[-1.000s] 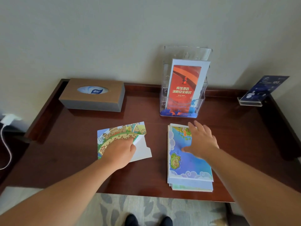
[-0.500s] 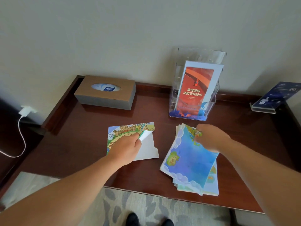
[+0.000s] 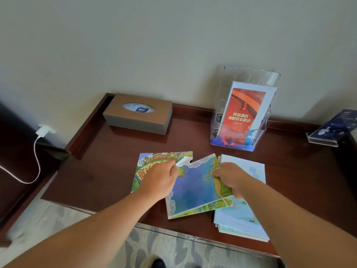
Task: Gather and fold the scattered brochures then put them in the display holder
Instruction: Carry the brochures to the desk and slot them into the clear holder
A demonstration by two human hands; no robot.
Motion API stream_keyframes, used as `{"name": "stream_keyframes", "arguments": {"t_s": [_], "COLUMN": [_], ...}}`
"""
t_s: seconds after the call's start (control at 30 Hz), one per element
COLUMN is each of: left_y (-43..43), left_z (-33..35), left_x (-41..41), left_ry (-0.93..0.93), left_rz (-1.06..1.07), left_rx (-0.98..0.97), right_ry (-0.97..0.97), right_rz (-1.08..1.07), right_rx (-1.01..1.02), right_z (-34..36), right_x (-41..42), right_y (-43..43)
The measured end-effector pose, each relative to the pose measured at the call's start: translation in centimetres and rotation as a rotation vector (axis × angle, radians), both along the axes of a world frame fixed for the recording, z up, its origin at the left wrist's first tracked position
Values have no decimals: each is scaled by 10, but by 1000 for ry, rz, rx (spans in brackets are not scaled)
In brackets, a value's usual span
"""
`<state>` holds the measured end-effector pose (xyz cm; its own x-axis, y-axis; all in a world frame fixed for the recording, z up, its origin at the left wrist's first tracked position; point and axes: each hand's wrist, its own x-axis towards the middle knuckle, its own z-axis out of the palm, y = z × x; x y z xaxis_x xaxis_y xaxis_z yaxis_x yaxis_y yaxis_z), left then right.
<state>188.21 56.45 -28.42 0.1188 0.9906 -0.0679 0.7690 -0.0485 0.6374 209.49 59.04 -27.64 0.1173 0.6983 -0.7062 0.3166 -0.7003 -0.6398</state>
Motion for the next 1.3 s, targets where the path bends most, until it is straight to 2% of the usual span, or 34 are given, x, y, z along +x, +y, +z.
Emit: {"name": "stream_keyframes", "arguments": {"t_s": [0.13,0.33,0.47,0.6,0.8,0.97,1.03,1.1,1.2,1.3], "left_y": [-4,-14,-11,-6,-16,-13,-6,6,23,37], "left_z": [-5,-12,-11,-6,-16,-14,-10,-14,-23,-30], "left_x": [0,3,-6,-14,-3,-8,-15,-28,-51,-61], "left_ry": [2,-38,-55,-66,-27,15,17,20,40,-10], "left_rz": [-30,-81,-52,-11,-127,-253,-183,42,372,488], "left_rx": [48,47,32,67,111,-47,-49,-14,-225,-353], "right_ry": [-146,-242,-366,-302,-105,10,33,93,159,202], "right_rz": [61,33,133,106,-96,-145,-129,-142,-148,-155], "right_rx": [13,80,131,126,103,53,44,40,47,43], "right_z": [-15,-26,-23,-20,-30,-35,-36,-38,-43,-49], "right_x": [-22,-49,-55,-52,-64,-61,-56,-51,-46,-46], "right_y": [1,3,9,18,14,13,13,13,13,13]}}
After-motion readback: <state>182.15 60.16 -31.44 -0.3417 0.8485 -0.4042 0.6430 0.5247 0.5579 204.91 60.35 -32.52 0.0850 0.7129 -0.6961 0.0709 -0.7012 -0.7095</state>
